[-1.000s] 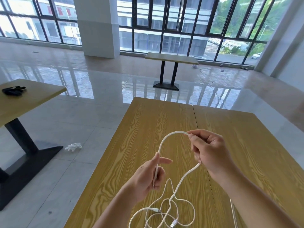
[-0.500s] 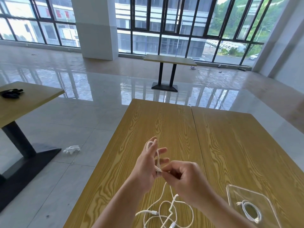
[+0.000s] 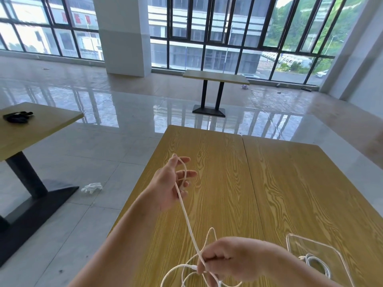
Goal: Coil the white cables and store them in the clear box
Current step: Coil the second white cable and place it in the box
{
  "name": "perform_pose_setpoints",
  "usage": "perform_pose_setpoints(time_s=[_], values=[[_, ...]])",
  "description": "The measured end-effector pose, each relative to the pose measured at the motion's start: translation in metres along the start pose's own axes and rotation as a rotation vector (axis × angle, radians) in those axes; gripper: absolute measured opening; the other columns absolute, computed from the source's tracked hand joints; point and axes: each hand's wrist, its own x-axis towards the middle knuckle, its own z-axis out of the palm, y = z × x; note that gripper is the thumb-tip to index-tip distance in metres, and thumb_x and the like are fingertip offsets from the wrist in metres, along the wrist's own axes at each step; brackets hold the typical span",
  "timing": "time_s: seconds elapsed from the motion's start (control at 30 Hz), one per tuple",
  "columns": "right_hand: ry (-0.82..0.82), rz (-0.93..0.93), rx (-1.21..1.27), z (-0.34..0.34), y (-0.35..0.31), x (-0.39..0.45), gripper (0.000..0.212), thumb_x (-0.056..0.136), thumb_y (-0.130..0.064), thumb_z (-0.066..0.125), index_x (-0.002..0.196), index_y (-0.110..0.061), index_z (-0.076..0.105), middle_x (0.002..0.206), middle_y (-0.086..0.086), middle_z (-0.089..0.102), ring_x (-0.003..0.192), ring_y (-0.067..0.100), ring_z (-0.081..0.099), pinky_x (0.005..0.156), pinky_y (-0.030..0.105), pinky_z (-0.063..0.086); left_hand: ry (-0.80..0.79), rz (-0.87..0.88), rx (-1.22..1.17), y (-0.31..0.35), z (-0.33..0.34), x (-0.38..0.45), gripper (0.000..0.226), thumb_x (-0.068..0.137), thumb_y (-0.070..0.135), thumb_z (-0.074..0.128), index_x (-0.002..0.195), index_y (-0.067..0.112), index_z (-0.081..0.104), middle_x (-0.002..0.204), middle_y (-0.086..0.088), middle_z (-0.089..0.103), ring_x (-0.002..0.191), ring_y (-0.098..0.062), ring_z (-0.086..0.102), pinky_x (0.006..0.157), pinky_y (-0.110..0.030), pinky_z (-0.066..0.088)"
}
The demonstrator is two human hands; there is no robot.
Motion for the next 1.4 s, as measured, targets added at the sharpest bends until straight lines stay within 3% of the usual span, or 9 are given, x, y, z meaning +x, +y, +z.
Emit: perform_pose_setpoints(time_s=[0.13,0.2,0.5,0.63,0.73,0.9,1.03,1.2,1.4], values=[[0.067,0.141,-0.06,-0.012,0.004,0.008,0.024,0.103,-0.033,0.047,0.098,-0.021,0.066,0.085,-0.007,0.069,0.057,0.001,0.049,0.055,0.02,0.04,-0.074,0.019,0.094,0.006,0.0,-0.003,0.052,0.098,0.062,0.034,0.109,0.025,0.069,0.087,-0.009,0.071,0.059,-0.015,0.052,0.045,-0.026,0.039],[0.171,0.21,-0.077,-0.019,0.007,0.011,0.024,0.103,-0.029,0.048,0.091,-0.019,0.066,0.079,-0.006,0.067,0.052,0.002,0.048,0.05,0.017,0.04,-0.11,0.032,0.108,0.005,-0.002,-0.004,0.059,0.095,0.068,0.032,0.111,0.025,0.069,0.085,-0.008,0.071,0.06,-0.014,0.051,0.046,-0.025,0.038],[0.545,0.301,-0.015,-0.045,0.018,0.013,0.023,0.096,-0.026,0.055,0.082,-0.016,0.07,0.074,-0.006,0.068,0.057,0.007,0.06,0.057,0.022,0.054,-0.066,0.155,0.246,-0.012,-0.003,-0.013,0.049,0.099,0.061,0.035,0.109,0.029,0.071,0.088,-0.005,0.07,0.068,-0.015,0.051,0.056,-0.029,0.041],[0.58,0.159,0.379,-0.047,0.012,0.011,0.018,0.094,-0.025,0.064,0.082,-0.015,0.071,0.068,-0.002,0.073,0.063,0.011,0.068,0.071,0.034,0.062,-0.028,0.163,0.202,-0.025,-0.001,-0.014,0.049,0.099,0.06,0.032,0.107,0.032,0.072,0.091,-0.005,0.069,0.086,-0.02,0.06,0.077,-0.038,0.049],[0.608,0.029,0.633,-0.042,-0.001,0.01,0.016,0.096,-0.022,0.064,0.087,-0.009,0.069,0.069,0.004,0.069,0.063,0.017,0.069,0.064,0.029,0.059,-0.05,0.12,0.055,-0.032,0.001,-0.015,0.051,0.099,0.06,0.033,0.11,0.027,0.072,0.1,-0.013,0.066,0.101,-0.03,0.065,0.086,-0.052,0.055],[0.706,-0.057,0.811,-0.031,-0.011,0.019,0.019,0.099,-0.025,0.059,0.095,-0.01,0.07,0.061,0.004,0.059,0.044,0.013,0.052,0.047,0.029,0.048,-0.159,0.128,0.021,-0.039,0.005,-0.018,0.052,0.099,0.059,0.033,0.116,0.025,0.068,0.102,-0.013,0.068,0.092,-0.028,0.069,0.075,-0.047,0.058],[0.673,-0.071,1.056,-0.033,-0.012,0.021,0.024,0.102,-0.02,0.053,0.105,-0.007,0.073,0.058,0.003,0.054,0.044,0.012,0.041,0.044,0.027,0.038,-0.21,0.144,0.114,-0.045,0.006,-0.018,0.05,0.1,0.057,0.032,0.113,0.024,0.066,0.097,-0.005,0.072,0.086,-0.018,0.065,0.07,-0.037,0.051],[0.573,-0.2,1.299,-0.04,-0.016,0.01,0.027,0.097,0.001,0.048,0.112,0.003,0.07,0.065,0.009,0.059,0.051,0.016,0.047,0.046,0.027,0.047,-0.274,0.173,0.188,-0.051,0.007,-0.016,0.041,0.103,0.053,0.031,0.117,0.032,0.063,0.101,-0.017,0.063,0.092,-0.031,0.066,0.072,-0.043,0.054],[0.766,-0.113,1.104,-0.033,-0.015,0.016,0.013,0.092,-0.009,0.068,0.095,0.003,0.072,0.076,0.015,0.071,0.053,0.014,0.063,0.051,0.028,0.056,-0.254,0.244,0.271,-0.055,0.012,-0.013,0.037,0.105,0.046,0.028,0.108,0.031,0.061,0.075,0.001,0.06,0.07,-0.014,0.059,0.063,-0.034,0.048]])
